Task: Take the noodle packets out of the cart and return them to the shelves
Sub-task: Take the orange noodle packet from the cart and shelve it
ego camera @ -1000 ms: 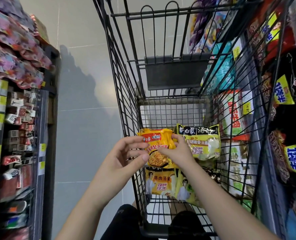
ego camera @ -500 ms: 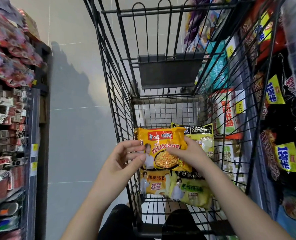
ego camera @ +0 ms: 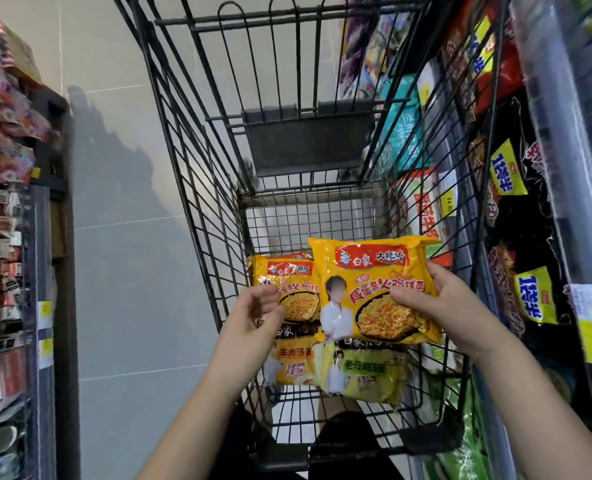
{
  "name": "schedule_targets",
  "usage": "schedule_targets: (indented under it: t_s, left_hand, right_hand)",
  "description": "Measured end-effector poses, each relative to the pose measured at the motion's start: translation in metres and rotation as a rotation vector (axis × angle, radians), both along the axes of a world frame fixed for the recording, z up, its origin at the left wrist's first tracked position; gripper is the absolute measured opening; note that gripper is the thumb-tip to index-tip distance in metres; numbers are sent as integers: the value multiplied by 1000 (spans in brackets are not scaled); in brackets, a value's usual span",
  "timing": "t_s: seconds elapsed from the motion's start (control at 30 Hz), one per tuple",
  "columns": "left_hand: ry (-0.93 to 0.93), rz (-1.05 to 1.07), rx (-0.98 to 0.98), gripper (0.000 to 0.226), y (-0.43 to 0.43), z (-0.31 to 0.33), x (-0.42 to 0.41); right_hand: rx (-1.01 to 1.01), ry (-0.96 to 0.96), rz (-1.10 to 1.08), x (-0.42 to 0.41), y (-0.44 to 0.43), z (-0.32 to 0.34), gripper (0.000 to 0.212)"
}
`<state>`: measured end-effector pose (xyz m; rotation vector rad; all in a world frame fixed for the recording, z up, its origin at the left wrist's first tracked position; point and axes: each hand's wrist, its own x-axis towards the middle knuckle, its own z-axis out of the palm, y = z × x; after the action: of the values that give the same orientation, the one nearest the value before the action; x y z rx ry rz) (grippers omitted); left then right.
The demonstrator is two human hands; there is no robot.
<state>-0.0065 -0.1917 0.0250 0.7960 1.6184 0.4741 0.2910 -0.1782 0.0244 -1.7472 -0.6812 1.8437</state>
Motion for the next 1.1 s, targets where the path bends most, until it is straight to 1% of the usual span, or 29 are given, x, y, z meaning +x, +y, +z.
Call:
schedule_targets:
  t_s: [0.07,0.13,0.2,0.27,0.43,0.5,0.57,0.63,0.73,0.77,0.83,0.87,0.97,1.1]
  left_hand:
    - [79,-42,-12,28,1,-12,7]
    - [138,-78,-26,32,5,-26,13]
    - [165,-89,-60,41,10,-40,17]
    - [218,-94,-85,57,16,-56,20]
    - [337,-61,-162,79,21,-96,19]
    - [359,-18,-164,82,22,-106,22]
    - [360,52,-197,79,24,-118,25]
    - [355,97,-240,71,28,-126,28]
    - [367,107,-282,40,32,-130,30]
    - [369,118,-297,36,33,-133,31]
    - [381,129,-313,38,36,-138,31]
    - [397,121,-306,43,37,-138,31]
    - [445,39,-279,54,38,-137,29]
    - [476,-66,-257,51,37,-135,26]
  right_hand:
    - [14,26,-36,6,-6,9,87]
    - [28,42,-61,11,-11,16,87]
    - [40,60,-68,14,-15,23,72]
    - [50,84,-67,16,-19,30,60]
    - [47,84,-69,23,-27,38,58]
    - [52,75,-70,24,-30,40,61]
    - [62,68,-83,25,-31,42,61]
    - [66,71,-98,26,-33,43,57]
    - [71,66,-113,29,-36,46,56]
    - [71,61,-120,30,-37,47,56]
    - [70,58,-136,32,-38,47,56]
    - [71,58,-140,32,-38,47,56]
    - [72,64,-150,33,-38,45,55]
    - [76,49,-136,34,-38,43,58]
